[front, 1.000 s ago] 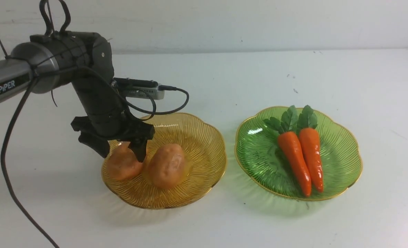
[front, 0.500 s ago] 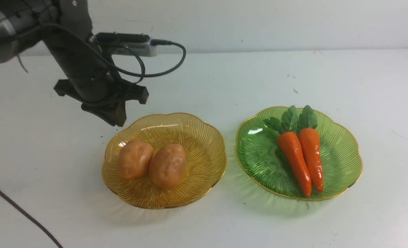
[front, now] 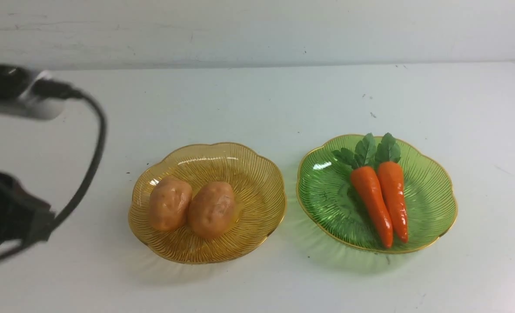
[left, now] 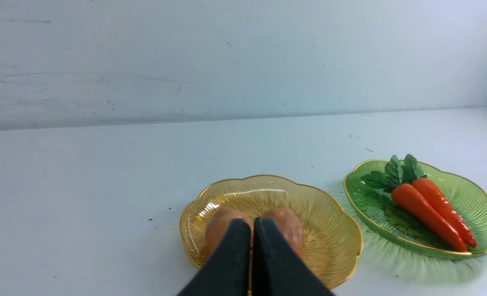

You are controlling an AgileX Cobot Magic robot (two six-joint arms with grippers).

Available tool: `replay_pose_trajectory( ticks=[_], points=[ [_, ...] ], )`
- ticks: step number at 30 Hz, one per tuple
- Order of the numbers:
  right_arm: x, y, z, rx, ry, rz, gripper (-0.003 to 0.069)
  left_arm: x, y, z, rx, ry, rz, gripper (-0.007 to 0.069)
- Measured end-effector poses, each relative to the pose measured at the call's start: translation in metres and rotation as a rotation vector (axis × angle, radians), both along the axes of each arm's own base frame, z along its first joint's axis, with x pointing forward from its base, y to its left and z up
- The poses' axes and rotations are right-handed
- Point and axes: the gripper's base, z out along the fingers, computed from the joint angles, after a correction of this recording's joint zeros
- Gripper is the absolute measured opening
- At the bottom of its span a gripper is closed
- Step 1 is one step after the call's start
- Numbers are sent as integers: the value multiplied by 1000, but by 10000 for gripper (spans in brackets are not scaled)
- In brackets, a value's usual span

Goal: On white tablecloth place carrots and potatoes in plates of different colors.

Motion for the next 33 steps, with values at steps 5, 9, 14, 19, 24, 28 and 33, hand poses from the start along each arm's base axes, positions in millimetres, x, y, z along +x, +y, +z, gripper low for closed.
replay_pose_trajectory(
  ticks=[5, 9, 14, 19, 24, 28, 33],
  points=[
    [1, 0, -2, -7, 28, 2, -15, -2, -4, -3, -40, 46, -42, -3],
    [1, 0, -3, -7, 30, 3, -15, -2, -5, -5, -39, 71, -51, -3],
    [1, 0, -3, -7, 31, 3, -15, -1, -4, -5, -6, 46, -42, -3],
    [1, 0, -3, -7, 31, 3, -15, 13, -2, -19, 100, -2, -1, -2],
    [1, 0, -3, -7, 31, 3, -15, 37, -2, -54, 171, -52, 57, -3],
    [1, 0, -3, -7, 31, 3, -15, 48, 0, -85, 197, -7, 138, -3],
    [1, 1, -3, -5, 31, 4, -15, 55, 5, -125, 252, 114, 221, -3]
  ],
)
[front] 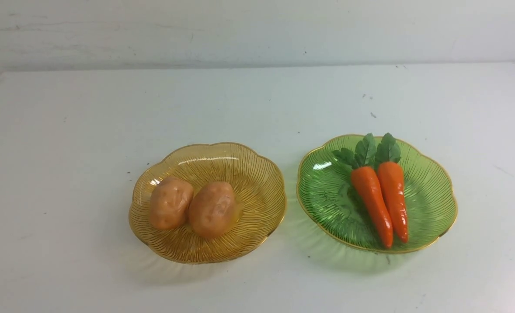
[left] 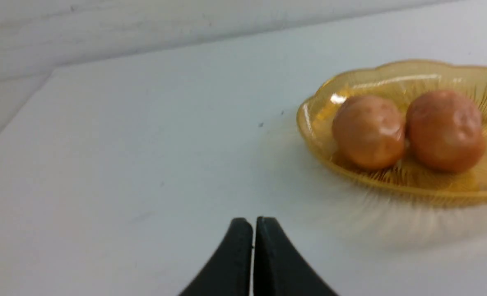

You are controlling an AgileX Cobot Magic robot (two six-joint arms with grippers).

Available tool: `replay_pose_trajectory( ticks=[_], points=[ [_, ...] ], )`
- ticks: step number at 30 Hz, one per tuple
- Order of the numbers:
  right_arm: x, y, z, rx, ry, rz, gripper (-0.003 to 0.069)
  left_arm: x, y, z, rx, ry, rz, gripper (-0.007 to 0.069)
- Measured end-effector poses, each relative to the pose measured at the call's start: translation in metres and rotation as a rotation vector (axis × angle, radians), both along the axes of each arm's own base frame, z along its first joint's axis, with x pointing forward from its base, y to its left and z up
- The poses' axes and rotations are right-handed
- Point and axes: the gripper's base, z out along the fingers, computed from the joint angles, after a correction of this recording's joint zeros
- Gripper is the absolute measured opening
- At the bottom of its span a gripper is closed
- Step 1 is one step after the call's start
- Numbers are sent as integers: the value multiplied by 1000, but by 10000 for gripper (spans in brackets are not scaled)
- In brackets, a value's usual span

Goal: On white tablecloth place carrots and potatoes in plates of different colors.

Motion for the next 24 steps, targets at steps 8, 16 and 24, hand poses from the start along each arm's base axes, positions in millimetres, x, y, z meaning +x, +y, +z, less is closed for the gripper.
replay_pose_trajectory(
  ticks=[8, 16, 24],
  points=[
    [0, 0, 0, 0, 1, 0, -15, 1, 0, -18, 64, 53, -18, -3],
    [0, 0, 0, 0, 1, 0, -15, 1, 0, -18, 68, 53, -20, -3],
    [0, 0, 0, 0, 1, 0, -15, 1, 0, -18, 69, 53, -20, -3]
  ],
)
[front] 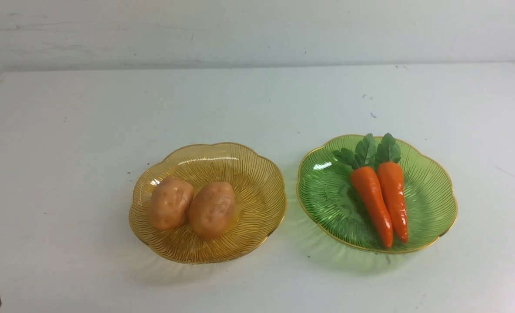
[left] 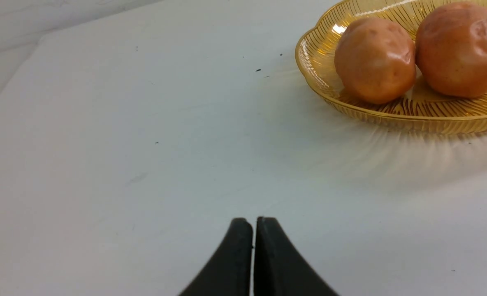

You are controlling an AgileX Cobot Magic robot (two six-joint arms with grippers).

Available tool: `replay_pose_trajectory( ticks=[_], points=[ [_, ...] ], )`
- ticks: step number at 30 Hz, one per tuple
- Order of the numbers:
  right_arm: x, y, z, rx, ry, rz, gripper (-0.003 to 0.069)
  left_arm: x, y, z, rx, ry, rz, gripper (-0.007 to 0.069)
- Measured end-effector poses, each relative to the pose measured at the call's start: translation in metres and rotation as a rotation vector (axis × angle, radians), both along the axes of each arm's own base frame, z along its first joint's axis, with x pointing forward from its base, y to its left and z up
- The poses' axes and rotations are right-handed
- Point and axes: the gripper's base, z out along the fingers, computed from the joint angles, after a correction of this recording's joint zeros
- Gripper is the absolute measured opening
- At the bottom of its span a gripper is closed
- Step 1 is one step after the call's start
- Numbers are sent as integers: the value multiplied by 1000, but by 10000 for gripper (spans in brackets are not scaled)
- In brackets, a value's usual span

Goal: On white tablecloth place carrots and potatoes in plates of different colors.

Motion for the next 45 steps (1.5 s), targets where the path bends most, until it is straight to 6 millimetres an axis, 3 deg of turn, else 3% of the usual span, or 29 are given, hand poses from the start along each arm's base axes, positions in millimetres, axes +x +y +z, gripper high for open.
replay_pose_trajectory(
  ticks=[14, 18, 23, 26, 27, 31, 45],
  points=[
    [0, 0, 0, 0, 0, 0, -15, 0, 0, 0, 1, 0, 0, -3],
    [3, -1, -4, -102, -8, -54, -15, 0, 0, 0, 1, 0, 0, -3],
    [24, -1, -45, -213, 115, -174, -15, 0, 0, 0, 2, 0, -1, -3],
    [42, -3, -92, -246, 267, -247, -15, 0, 0, 0, 2, 0, -1, -3],
    [48, -4, -116, -258, 342, -268, -15, 0, 0, 0, 2, 0, -1, -3],
    [56, -6, -167, -278, 504, -282, -15, 0, 0, 0, 2, 0, -1, -3],
    [55, -7, -172, -288, 550, -283, -15, 0, 0, 0, 2, 0, -1, -3]
  ],
)
